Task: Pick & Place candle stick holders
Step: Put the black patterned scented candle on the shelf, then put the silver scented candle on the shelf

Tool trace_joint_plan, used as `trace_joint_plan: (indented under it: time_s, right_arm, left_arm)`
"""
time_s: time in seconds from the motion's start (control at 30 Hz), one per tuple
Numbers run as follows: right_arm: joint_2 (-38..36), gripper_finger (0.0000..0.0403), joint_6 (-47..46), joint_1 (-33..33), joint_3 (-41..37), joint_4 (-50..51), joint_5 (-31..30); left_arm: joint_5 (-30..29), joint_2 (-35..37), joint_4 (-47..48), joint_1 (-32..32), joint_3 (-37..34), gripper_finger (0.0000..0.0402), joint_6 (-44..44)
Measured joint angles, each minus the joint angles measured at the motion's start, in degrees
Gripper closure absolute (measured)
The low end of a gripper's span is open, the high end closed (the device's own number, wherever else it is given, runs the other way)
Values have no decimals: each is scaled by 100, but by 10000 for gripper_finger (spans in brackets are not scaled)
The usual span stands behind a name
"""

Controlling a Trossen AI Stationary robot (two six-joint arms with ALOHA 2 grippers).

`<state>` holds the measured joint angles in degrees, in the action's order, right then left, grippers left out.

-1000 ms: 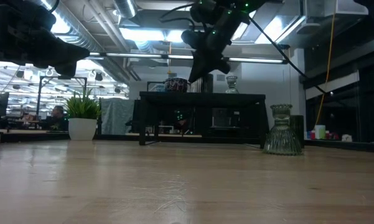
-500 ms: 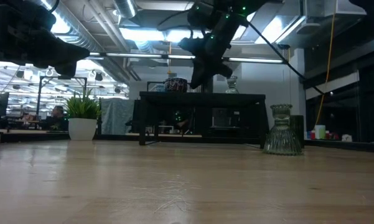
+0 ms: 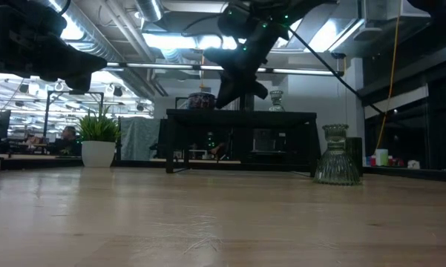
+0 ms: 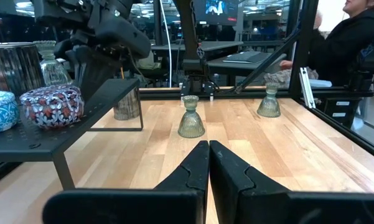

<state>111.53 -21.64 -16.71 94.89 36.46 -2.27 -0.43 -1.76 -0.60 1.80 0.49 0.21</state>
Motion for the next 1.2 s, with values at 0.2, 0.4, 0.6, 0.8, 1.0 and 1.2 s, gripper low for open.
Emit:
trace_joint_plan:
  time_s: [0.2,0.4,0.6,0.8,1.0,1.2]
  right_arm:
    - [0,403,-3,0,0,-147,0]
    - [0,403,-3,0,0,-236,13]
    - [0,403,-4,0,0,-168,-91]
    - [0,403,-4,-2,-2,-286,-178]
    - [-2,403,-4,0,-2,-541,118]
    - [-2,403,-2,-2,-2,-446,69]
  left_arm:
    - [1,-1,0,2,-2,394,3]
    - [1,0,0,1,-2,395,0]
    - [2,0,0,1,-2,395,2]
    - [1,-2,0,1,-2,394,0]
    - [2,-1,0,1,-2,396,2]
    - [2,0,0,0,-1,393,1]
